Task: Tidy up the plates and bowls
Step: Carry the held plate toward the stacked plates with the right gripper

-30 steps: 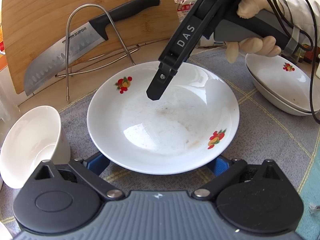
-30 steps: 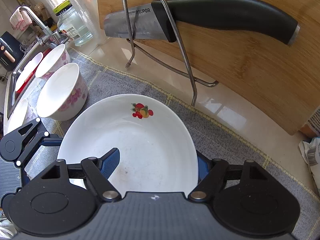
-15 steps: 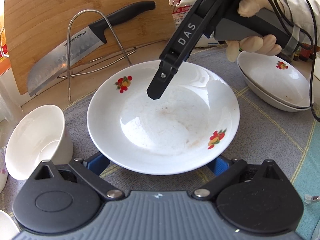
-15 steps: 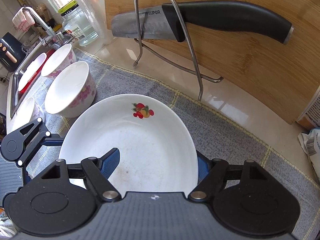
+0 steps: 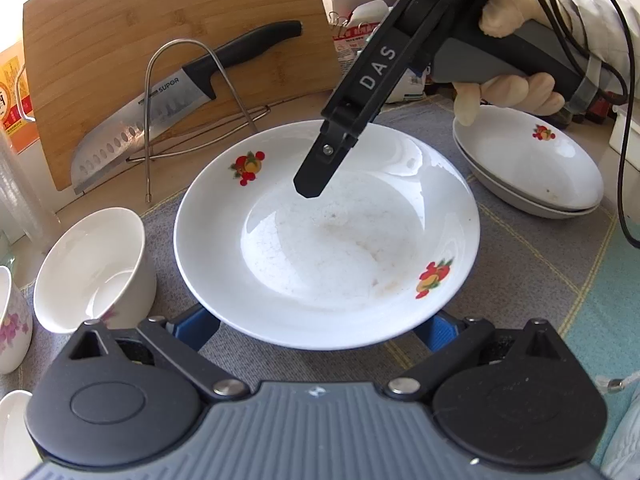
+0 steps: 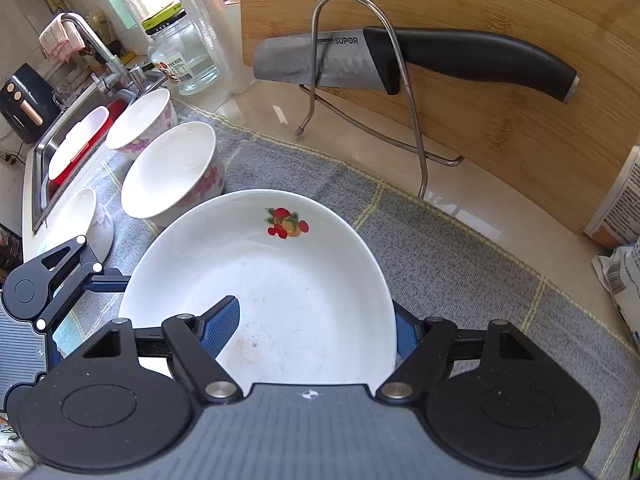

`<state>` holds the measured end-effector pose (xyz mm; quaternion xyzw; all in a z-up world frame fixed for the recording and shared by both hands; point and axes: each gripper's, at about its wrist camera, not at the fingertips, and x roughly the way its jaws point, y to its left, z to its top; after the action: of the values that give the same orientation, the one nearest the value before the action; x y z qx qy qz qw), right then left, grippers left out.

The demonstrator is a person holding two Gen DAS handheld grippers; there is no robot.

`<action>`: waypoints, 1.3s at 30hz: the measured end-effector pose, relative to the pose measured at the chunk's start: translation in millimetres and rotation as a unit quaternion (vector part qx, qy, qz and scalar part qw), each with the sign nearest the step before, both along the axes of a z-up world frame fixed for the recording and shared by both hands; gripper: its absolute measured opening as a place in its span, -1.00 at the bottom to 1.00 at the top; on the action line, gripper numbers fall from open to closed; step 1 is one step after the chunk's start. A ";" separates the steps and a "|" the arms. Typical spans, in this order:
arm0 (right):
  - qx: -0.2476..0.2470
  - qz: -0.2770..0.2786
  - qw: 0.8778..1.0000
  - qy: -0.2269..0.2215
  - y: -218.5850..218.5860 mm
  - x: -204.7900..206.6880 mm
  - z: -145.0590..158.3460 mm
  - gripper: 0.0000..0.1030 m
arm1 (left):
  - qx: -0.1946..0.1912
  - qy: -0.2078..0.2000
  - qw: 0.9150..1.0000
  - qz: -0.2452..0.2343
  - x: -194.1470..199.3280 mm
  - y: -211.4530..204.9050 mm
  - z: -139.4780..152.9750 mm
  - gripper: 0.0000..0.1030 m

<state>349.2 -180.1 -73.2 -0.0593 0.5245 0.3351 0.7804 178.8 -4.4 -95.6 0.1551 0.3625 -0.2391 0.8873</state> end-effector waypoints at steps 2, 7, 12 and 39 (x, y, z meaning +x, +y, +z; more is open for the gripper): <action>0.001 -0.003 1.000 -0.001 -0.5 -5.8 2.9 0.60 | 0.000 -0.001 1.000 -0.001 -1.9 0.4 1.8 0.95; -0.001 -0.003 1.000 -0.005 -0.4 -17.7 7.2 0.60 | 0.000 -0.002 1.000 -0.004 -7.1 -0.4 6.1 0.95; 0.001 -0.009 1.000 -0.008 -2.6 -30.4 11.9 0.60 | 0.000 -0.004 1.000 -0.007 -12.2 -0.9 9.4 0.95; 0.008 -0.040 0.999 -0.012 -15.5 -81.8 25.6 0.60 | -0.001 -0.013 0.999 -0.040 -22.7 -5.7 16.1 0.95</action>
<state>267.4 -195.7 -47.5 -0.0359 0.5146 0.3075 0.7996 156.1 -10.1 -79.5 0.1719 0.3439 -0.2722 0.8821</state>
